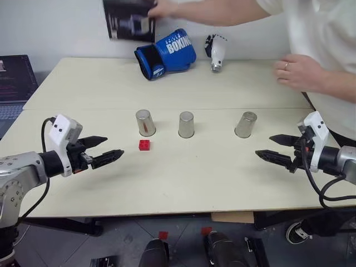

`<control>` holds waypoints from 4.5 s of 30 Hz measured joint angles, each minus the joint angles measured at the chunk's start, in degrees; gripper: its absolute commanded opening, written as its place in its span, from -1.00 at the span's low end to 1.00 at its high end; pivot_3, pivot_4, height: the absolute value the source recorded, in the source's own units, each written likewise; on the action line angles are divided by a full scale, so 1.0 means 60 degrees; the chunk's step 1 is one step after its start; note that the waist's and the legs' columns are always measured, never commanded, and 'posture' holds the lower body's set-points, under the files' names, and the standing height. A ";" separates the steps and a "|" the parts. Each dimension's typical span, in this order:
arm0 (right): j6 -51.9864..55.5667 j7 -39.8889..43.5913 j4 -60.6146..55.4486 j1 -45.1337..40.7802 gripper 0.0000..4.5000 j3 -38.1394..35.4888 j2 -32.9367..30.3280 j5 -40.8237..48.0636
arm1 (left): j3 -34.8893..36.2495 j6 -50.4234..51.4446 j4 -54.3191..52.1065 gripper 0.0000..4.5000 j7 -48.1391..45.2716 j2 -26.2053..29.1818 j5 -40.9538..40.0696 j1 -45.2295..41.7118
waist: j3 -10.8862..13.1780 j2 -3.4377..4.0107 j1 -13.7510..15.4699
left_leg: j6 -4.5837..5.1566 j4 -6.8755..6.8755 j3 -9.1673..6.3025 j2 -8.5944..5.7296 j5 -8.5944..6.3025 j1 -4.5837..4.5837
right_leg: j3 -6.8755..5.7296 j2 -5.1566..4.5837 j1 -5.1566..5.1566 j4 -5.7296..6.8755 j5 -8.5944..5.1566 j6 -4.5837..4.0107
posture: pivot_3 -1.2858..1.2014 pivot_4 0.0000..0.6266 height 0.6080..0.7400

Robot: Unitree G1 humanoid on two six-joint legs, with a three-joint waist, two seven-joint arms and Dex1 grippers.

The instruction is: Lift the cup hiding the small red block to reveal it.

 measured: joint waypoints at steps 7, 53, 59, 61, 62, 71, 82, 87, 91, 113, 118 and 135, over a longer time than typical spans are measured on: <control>0.0000 0.0131 -0.0017 0.0078 1.00 0.0000 -0.0226 0.0018 | 0.0000 -0.0114 0.0004 0.98 -0.0221 0.0089 0.0011 -0.0004 | 0.0000 0.0000 -0.0001 | 0.0000 0.0006 0.0001 0.0000 0.0000 0.0003 | 0.0001 0.0000 0.0001 0.0005 -0.0008 -0.0015 | 0.03 -0.52 1.00; -0.0320 0.0481 0.0383 -0.0079 1.00 0.0382 -0.0364 -0.0036 | 0.0412 -0.0357 0.0173 0.98 -0.0654 0.0614 0.0252 0.0659 | 0.0000 0.0001 0.0005 | 0.0000 0.0006 0.0004 0.0001 0.0000 0.0006 | 0.0002 0.0000 0.0001 0.0013 -0.0008 -0.0014 | 0.03 -0.52 1.00; -0.0380 0.0488 0.0384 -0.0081 1.00 0.0401 -0.0364 -0.0042 | 0.0412 -0.0362 0.0173 0.98 -0.0757 0.0615 0.0254 0.0725 | 0.0000 0.0001 0.0005 | 0.0000 0.0007 0.0004 0.0001 0.0001 0.0007 | 0.0002 0.0000 0.0001 0.0014 -0.0008 -0.0015 | 0.03 -0.52 1.00; -0.0381 0.0489 0.0384 -0.0082 1.00 0.0402 -0.0364 -0.0042 | 0.0413 -0.0377 0.0173 0.98 -0.0791 0.0615 0.0262 0.0727 | 0.0000 0.0001 0.0004 | 0.0000 0.0007 0.0005 0.0000 0.0000 0.0007 | 0.0002 0.0000 0.0001 0.0014 -0.0008 -0.0014 | 0.03 -0.52 1.00; -0.0383 0.0491 0.0385 -0.0082 1.00 0.0402 -0.0364 -0.0042 | 0.0413 -0.0399 0.0172 0.98 -0.0807 0.0615 0.0283 0.0736 | 0.0000 0.0001 0.0005 | 0.0000 0.0007 0.0005 0.0000 0.0000 0.0007 | 0.0002 0.0000 0.0001 0.0015 -0.0008 -0.0014 | 0.03 -0.52 1.00; -0.0433 0.0494 0.0393 -0.0084 1.00 0.0413 -0.0364 -0.0042 | 0.0414 -0.0573 0.0190 0.98 -0.0833 0.0615 0.0364 0.0747 | 0.0000 0.0001 0.0005 | 0.0000 0.0008 0.0005 0.0000 0.0001 0.0008 | 0.0002 0.0000 0.0001 0.0017 -0.0007 -0.0014 | 0.03 -0.52 1.00; -0.0464 0.0493 0.0394 -0.0085 1.00 0.0417 -0.0364 -0.0042 | 0.0414 -0.0631 0.0202 0.98 -0.0843 0.0618 0.0376 0.0744 | 0.0000 0.0001 0.0005 | 0.0000 0.0008 0.0005 0.0000 0.0001 0.0008 | 0.0002 0.0000 0.0001 0.0020 -0.0007 -0.0013 | 0.03 -0.52 1.00; -0.0476 0.0495 0.0394 -0.0085 1.00 0.0417 -0.0364 -0.0058 | 0.0414 -0.0677 0.0208 0.98 -0.0847 0.0639 0.0380 0.0744 | 0.0000 0.0001 0.0005 | 0.0000 0.0008 0.0005 0.0000 0.0000 0.0008 | 0.0002 0.0000 0.0001 0.0020 -0.0007 -0.0013 | 0.03 -0.52 1.00; -0.0476 0.0495 0.0395 -0.0085 1.00 0.0418 -0.0364 -0.0059 | 0.0414 -0.0687 0.0214 0.98 -0.0849 0.0641 0.0381 0.0745 | 0.0000 0.0001 0.0005 | 0.0000 0.0008 0.0005 0.0000 0.0000 0.0008 | 0.0002 0.0000 0.0002 0.0022 -0.0007 -0.0013 | 0.03 -0.52 1.00; -0.0480 0.0488 0.0402 -0.0231 1.00 0.0700 -0.0359 -0.0082 | 0.0413 -0.0715 0.0234 0.98 -0.0848 0.0659 0.0389 0.0691 | 0.0000 0.0001 0.0006 | 0.0000 0.0010 0.0006 0.0000 0.0001 0.0010 | 0.0002 0.0000 0.0001 0.0027 0.0000 0.0000 | 0.03 -0.52 1.00; -0.0480 0.0486 0.0396 -0.0228 1.00 0.0772 -0.0336 -0.0076 | 0.0413 -0.0716 0.0235 0.98 -0.0849 0.0663 0.0388 0.0674 | 0.0000 0.0001 0.0006 | 0.0000 0.0010 0.0005 0.0000 0.0001 0.0010 | 0.0002 0.0000 0.0001 0.0028 0.0003 0.0004 | 0.03 -0.52 1.00; -0.3047 -0.1357 0.3398 -0.2372 1.00 0.4511 0.4419 -0.2874 | -0.0813 -0.0904 -0.3134 0.98 0.0612 -0.1385 0.0194 0.1215 | -0.0005 -0.0007 -0.0072 | -0.0004 0.0029 0.0007 0.0001 0.0005 0.0020 | 0.0009 0.0003 0.0008 0.0055 0.0027 0.0033 | 0.03 -0.52 1.00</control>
